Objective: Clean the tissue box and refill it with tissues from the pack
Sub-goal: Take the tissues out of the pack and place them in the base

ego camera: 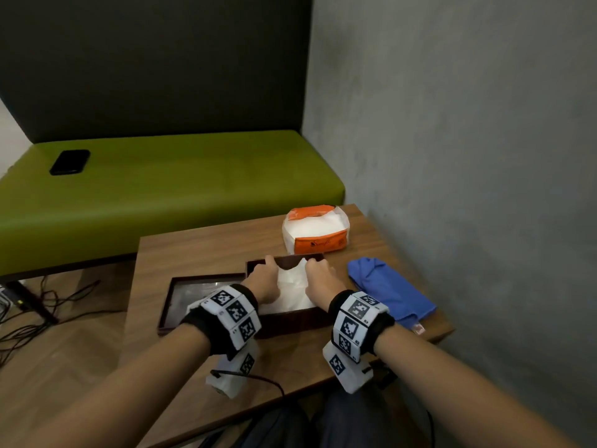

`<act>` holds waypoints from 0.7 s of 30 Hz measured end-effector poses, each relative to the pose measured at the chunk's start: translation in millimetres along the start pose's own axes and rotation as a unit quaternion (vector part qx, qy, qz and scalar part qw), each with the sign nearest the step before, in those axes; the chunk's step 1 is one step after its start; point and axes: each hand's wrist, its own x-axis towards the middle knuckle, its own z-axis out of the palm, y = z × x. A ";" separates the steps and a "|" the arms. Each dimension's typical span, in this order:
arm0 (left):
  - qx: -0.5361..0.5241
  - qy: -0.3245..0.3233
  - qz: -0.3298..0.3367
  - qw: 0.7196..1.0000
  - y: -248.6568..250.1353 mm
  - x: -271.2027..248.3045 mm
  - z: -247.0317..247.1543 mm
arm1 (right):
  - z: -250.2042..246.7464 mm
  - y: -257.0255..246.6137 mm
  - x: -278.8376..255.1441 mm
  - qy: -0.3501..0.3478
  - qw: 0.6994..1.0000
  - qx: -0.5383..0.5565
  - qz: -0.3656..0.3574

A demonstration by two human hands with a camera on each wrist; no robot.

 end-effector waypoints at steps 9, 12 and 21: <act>0.227 0.097 0.029 0.969 6.6 0.6 7.1 | 7.3 -12.6 -1.1 0.103 0.985 -0.123 -0.061; 0.246 0.148 0.147 0.947 2.3 2.5 1.5 | 7.6 -1.4 6.3 0.030 0.985 -0.105 -0.134; 0.295 -0.078 0.166 0.938 -12.2 10.7 3.0 | 9.4 3.9 23.2 -0.159 0.969 -0.138 -0.130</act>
